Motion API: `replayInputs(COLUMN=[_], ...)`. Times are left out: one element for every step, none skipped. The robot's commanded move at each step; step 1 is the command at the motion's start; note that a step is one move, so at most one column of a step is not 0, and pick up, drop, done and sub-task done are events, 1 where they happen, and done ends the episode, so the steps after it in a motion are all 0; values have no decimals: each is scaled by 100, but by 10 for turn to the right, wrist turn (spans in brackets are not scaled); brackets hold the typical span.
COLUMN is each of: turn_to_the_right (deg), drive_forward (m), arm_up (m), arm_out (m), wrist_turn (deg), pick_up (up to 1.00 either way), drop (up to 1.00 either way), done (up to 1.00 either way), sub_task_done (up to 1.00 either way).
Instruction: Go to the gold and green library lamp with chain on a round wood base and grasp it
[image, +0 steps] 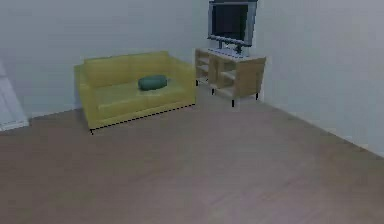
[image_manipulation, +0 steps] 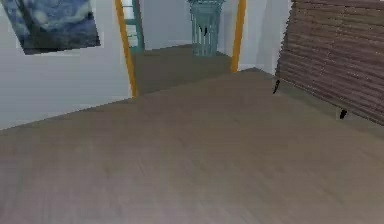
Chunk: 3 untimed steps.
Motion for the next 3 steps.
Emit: replayInputs(turn_to_the_right=[-390, 0, -120], drive_forward=[0, 100, 0], arm_up=[0, 0, 0], arm_out=[0, 0, 0], wrist_turn=[0, 0, 0], pick_up=[0, 0, 0], drop=[0, 0, 0], done=[0, 0, 0], sub_task_done=[0, 0, 0])
